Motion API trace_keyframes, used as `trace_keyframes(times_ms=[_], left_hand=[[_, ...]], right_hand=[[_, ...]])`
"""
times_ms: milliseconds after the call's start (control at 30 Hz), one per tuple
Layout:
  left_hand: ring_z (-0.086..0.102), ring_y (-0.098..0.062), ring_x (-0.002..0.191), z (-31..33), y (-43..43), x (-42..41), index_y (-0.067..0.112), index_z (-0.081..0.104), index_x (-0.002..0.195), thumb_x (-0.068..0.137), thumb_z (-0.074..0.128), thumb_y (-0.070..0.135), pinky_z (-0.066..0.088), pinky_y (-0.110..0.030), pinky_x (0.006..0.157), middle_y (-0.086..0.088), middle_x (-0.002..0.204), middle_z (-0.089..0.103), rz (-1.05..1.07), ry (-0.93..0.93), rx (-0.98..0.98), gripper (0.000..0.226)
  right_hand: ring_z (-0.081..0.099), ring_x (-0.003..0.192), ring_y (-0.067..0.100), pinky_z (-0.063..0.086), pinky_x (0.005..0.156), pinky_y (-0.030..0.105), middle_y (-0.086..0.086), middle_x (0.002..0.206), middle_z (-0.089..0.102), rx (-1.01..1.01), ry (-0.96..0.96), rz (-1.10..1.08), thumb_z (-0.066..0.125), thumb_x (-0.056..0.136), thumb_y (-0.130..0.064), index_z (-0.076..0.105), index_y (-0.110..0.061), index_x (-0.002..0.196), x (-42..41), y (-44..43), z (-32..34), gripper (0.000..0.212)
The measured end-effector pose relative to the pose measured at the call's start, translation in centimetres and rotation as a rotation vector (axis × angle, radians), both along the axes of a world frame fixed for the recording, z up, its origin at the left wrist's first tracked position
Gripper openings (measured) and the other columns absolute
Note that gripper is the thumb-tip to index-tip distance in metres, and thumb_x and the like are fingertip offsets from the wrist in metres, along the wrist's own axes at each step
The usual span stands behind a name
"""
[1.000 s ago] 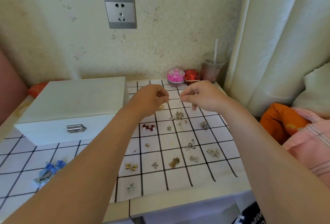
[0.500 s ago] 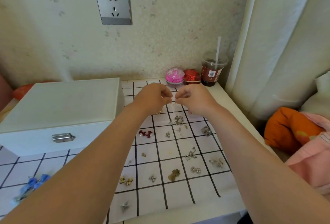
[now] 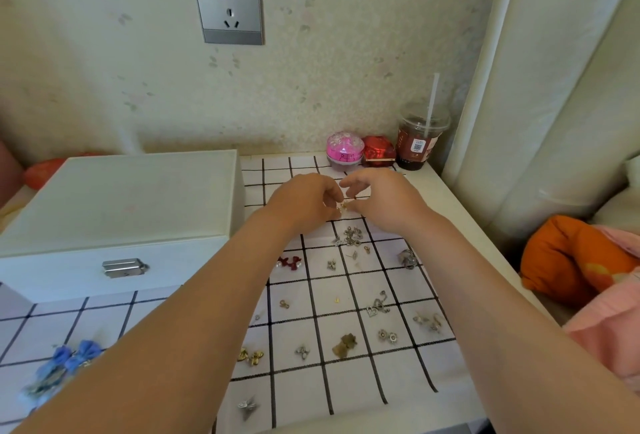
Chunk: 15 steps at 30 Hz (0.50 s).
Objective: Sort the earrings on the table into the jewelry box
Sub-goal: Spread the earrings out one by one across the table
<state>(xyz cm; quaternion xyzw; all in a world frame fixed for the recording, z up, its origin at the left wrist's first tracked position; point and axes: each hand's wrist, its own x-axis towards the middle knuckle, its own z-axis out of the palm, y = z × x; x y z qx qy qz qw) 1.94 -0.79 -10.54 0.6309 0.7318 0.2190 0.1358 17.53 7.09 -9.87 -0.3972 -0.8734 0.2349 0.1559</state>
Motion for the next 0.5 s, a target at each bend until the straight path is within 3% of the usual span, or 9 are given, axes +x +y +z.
trace_keyframes(times_ms=[67,200,367,500], left_hand=[[0.056,-0.004,0.082,0.4,-0.4,-0.1,0.031,0.069,0.102,0.082,0.076,0.032,0.050,-0.029,0.082,0.016,0.092,0.066,-0.001,0.006,0.014,0.022],[0.056,-0.004,0.082,1.3,-1.5,0.1,0.035,0.068,0.091,0.085,0.070,0.030,0.052,-0.032,0.082,0.015,0.092,0.067,-0.008,0.045,0.038,0.008],[0.059,-0.002,0.087,1.9,-2.9,1.4,0.034,0.075,0.094,0.084,0.069,0.039,0.048,-0.025,0.081,0.017,0.093,0.069,-0.051,0.072,-0.071,0.012],[0.061,-0.005,0.089,1.5,-3.5,1.8,0.035,0.074,0.093,0.082,0.068,0.047,0.043,-0.028,0.085,0.017,0.092,0.070,-0.044,0.256,-0.093,0.018]], right_hand=[[0.062,0.102,0.008,0.052,0.090,0.035,-0.016,0.106,0.068,0.066,0.004,0.015,0.072,0.088,-0.024,0.070,-0.036,0.111,0.2,-0.1,0.7,0.026],[0.062,0.097,0.008,0.053,0.090,0.037,-0.015,0.101,0.069,0.071,-0.008,0.067,0.069,0.090,-0.020,0.074,-0.033,0.100,0.9,-0.8,2.2,0.017],[0.063,0.096,0.008,0.054,0.089,0.035,-0.014,0.102,0.070,0.052,-0.201,0.120,0.066,0.090,-0.018,0.075,-0.034,0.105,2.0,-1.6,2.5,0.024],[0.061,0.094,0.007,0.050,0.082,0.028,-0.015,0.103,0.069,0.054,-0.273,0.135,0.072,0.087,-0.022,0.074,-0.035,0.109,2.2,-2.3,2.1,0.025]])
